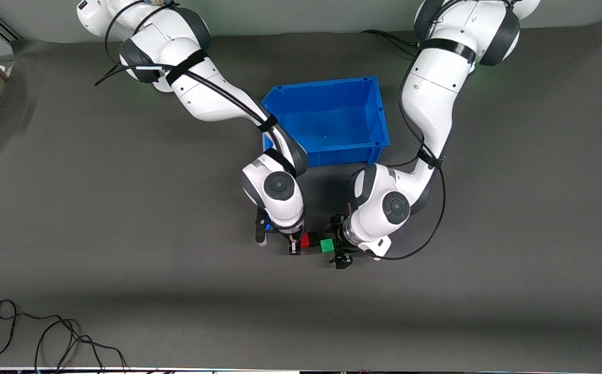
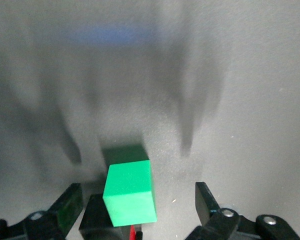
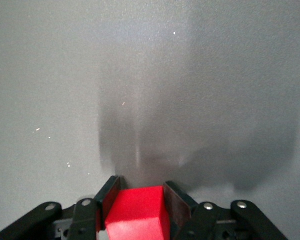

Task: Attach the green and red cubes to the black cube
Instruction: 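Press the red and green cubes against the black cube with both grippers, then open both grippers and lift them away from the cubes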

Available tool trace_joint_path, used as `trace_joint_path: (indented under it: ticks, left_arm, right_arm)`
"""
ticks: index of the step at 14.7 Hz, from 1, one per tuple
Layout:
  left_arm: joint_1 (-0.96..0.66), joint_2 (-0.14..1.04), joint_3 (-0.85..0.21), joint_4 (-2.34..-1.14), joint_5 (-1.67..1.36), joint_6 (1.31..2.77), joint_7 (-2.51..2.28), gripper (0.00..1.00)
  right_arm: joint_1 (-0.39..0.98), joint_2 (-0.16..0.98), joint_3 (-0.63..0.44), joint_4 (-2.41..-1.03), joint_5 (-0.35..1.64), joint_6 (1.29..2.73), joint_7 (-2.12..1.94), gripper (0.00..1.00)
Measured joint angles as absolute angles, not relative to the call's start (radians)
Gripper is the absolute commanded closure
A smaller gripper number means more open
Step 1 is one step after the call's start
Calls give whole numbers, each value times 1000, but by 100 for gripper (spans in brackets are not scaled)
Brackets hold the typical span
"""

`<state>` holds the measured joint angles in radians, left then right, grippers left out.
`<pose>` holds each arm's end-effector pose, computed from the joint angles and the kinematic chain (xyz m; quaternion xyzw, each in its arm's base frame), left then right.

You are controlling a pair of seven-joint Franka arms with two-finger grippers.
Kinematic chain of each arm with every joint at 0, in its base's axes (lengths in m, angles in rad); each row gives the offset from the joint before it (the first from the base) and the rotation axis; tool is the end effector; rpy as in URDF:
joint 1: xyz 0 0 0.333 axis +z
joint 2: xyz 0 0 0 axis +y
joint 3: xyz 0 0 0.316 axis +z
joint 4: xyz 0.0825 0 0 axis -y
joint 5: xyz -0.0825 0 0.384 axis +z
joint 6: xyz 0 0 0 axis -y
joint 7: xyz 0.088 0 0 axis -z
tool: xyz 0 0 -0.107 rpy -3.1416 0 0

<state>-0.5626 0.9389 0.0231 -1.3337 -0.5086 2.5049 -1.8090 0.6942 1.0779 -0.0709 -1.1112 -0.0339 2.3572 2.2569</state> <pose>0.6515 -0.3912 0.1838 0.6705 0.7148 -0.1072 0.1676 0.6250 0.4718 0.1649 -0.7045 0.7033 -0.0532 0.0786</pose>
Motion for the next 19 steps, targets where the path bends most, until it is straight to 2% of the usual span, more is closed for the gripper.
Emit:
trace_joint_path:
  ticks: [3,6,7,8,9,10,19]
  left_arm:
    - [-545,934,30,-1327,-469,2453,-1804,0]
    - [-506,896,34,-1323,-461,2335,-1728,0]
    - [-493,878,35,-1323,-460,2288,-1700,0]
    - [-478,859,36,-1324,-460,2247,-1678,0]
    - [-464,841,36,-1324,-459,2212,-1656,0]
    - [-452,826,37,-1325,-458,2184,-1637,0]
    - [-399,781,38,-1333,-436,2074,-1521,0]
  right_arm:
    - [694,1078,-71,-1111,-34,2357,2257,100]
    - [695,1078,-71,-1111,-34,2357,2262,100]
    - [695,1078,-71,-1111,-34,2357,2264,87]
    - [695,1078,-70,-1111,-34,2357,2267,55]
    - [695,1078,-70,-1111,-34,2357,2272,17]
    - [694,1078,-70,-1111,-34,2357,2276,1]
    - [685,1078,-70,-1083,-34,2357,2278,0]
